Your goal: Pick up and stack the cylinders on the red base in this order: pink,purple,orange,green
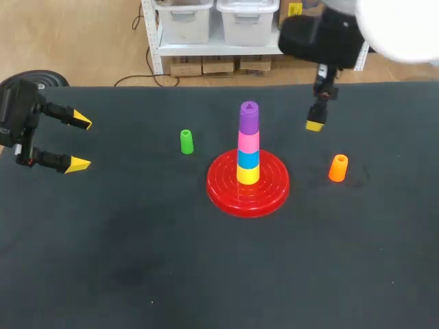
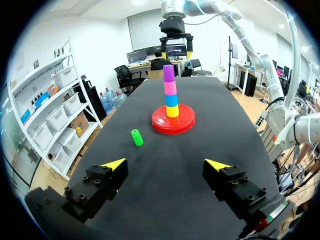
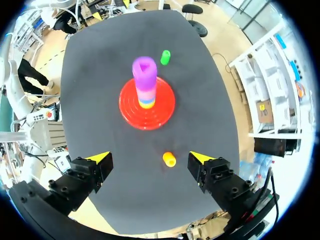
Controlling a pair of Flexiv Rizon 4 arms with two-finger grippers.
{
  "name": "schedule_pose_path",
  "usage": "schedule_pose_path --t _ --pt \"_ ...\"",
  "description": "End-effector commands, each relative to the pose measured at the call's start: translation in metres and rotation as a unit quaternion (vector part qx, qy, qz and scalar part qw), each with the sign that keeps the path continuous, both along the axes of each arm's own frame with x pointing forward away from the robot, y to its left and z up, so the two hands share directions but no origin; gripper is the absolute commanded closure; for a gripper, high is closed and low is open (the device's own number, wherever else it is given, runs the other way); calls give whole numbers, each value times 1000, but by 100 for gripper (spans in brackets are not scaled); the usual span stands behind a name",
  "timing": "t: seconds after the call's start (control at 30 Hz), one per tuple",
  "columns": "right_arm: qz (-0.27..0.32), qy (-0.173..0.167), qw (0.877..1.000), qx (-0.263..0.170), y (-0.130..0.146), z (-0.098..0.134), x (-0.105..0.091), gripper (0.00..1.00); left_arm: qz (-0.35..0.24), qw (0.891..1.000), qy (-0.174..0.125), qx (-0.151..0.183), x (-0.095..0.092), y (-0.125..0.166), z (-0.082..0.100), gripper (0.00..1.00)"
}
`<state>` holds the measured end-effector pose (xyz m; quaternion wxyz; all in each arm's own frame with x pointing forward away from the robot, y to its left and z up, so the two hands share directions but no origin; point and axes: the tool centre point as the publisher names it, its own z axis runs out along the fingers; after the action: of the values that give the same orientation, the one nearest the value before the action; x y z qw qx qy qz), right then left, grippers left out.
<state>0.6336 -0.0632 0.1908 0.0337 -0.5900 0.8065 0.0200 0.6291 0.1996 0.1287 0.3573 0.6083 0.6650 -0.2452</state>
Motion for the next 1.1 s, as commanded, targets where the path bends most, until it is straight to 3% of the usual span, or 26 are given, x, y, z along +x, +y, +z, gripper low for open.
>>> schedule_pose_path --t 0.03,0.37,0.47,1.1 --pt "-6 4 1000 2 -15 -15 -1 0 1 1000 -2 -1 -1 0 -1 0" --pt "-24 18 1000 -5 -50 -57 -3 0 1 1000 -2 -1 -1 0 -1 0" --pt "-27 18 999 -8 -41 -62 3 0 1 1000 -2 -1 -1 0 -1 0" --pt "-31 18 999 -35 -61 -118 14 0 1 1000 -2 -1 -1 0 -1 0"
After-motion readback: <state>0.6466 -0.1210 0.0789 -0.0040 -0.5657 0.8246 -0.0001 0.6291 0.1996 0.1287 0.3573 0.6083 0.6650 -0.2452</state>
